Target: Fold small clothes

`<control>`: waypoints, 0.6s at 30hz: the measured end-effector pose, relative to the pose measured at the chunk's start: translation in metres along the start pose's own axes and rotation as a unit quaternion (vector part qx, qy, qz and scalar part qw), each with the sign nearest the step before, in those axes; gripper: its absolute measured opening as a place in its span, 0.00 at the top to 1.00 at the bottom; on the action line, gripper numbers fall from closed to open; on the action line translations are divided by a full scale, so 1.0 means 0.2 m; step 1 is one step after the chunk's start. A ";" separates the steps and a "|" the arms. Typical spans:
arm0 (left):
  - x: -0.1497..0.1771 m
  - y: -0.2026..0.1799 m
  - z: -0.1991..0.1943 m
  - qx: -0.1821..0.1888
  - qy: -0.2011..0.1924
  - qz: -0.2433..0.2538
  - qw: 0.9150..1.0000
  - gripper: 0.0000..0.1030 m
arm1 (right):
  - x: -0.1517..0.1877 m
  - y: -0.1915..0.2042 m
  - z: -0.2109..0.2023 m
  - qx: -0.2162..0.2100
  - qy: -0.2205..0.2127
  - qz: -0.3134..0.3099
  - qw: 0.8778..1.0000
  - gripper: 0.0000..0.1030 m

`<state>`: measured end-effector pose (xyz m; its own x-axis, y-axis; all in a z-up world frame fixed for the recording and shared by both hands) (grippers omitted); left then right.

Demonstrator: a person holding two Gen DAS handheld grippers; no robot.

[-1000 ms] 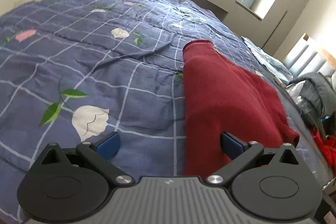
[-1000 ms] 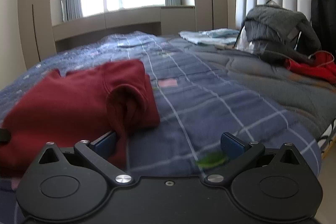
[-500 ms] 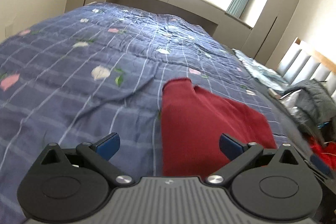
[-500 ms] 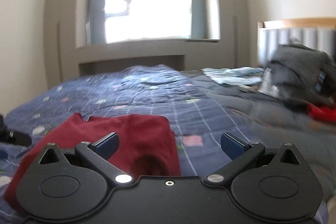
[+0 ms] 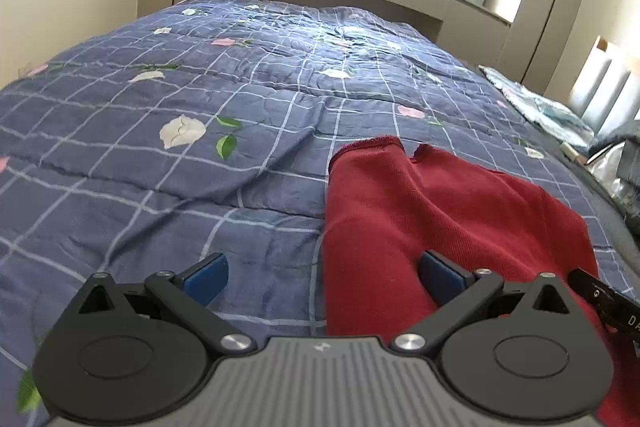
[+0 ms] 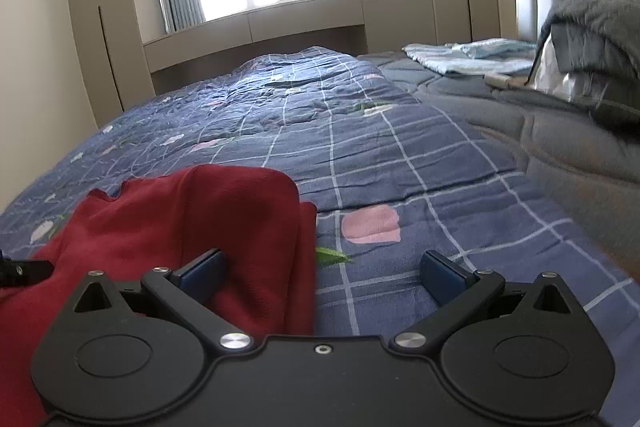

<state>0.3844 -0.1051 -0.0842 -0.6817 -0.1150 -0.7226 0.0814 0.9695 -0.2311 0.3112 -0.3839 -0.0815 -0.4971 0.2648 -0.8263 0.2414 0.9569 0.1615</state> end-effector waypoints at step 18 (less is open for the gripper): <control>0.03 0.00 -0.01 -0.004 -0.018 -0.006 1.000 0.00 | 0.01 0.02 0.00 0.007 -0.004 -0.005 1.000 0.00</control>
<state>0.3783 -0.1060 -0.0876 -0.6563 -0.1344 -0.7425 0.0678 0.9695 -0.2354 0.3112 -0.3800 -0.0831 -0.4937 0.2534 -0.8319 0.2473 0.9580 0.1451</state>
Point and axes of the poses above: each gripper's, at about its wrist camera, not at the fingertips, and z roughly the way its jaws point, y to its left, x to its underside, the point moved 1 cm from there along z, roughly the way its jaws point
